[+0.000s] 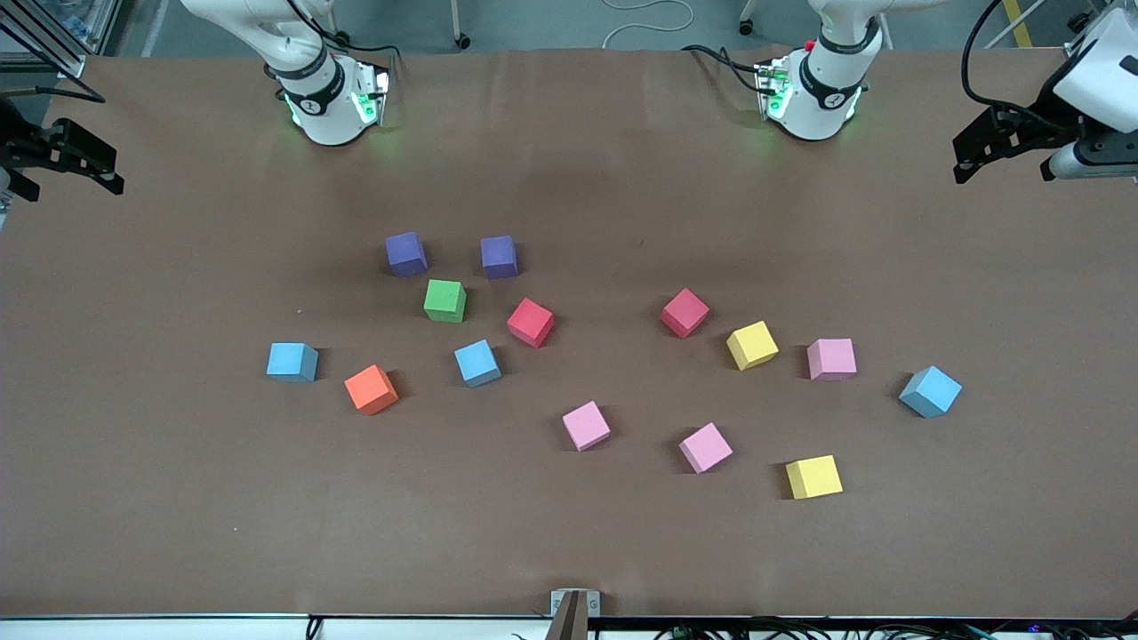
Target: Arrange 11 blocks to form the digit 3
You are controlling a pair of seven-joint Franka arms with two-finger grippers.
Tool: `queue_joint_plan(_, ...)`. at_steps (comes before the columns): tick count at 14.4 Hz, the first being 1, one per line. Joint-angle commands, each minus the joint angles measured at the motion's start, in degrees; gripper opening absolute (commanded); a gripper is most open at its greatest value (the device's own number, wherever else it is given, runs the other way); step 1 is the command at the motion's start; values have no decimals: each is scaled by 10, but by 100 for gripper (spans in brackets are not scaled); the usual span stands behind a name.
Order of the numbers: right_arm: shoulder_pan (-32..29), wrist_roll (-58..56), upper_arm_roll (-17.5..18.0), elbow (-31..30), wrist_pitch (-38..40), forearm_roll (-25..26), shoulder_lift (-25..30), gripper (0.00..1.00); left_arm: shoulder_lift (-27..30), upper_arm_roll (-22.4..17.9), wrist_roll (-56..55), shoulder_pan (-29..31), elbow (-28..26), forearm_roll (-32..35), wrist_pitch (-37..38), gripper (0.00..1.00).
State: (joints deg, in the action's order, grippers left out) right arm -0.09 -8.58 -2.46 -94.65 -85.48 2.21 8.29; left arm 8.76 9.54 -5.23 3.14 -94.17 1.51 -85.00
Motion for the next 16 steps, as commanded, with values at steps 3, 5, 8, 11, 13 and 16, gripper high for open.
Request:
queue_joint_plan(3,0,-2,-3,35,4,-11,-17,100,-1,0,13,2,17,-4,12,100)
queue_joint_plan(5,0,-1,-2,46,7,-12,-24,100,-5,1,12,1,23,-3,12,100)
queue_joint_plan(8,0,1,-2,45,7,-13,-25,100,-55,8,6,-8,59,-4,11,100)
queue_joint_plan(11,0,2,-1,39,20,-26,-24,100,-106,20,-17,-37,60,-4,-9,100)
queue_joint_plan(13,-3,3,-2,35,20,-38,-23,100,-137,23,-65,-53,60,-3,-65,100)
queue_joint_plan(16,-4,4,-2,30,27,-44,-21,100,-189,28,-171,-95,53,-3,-117,100)
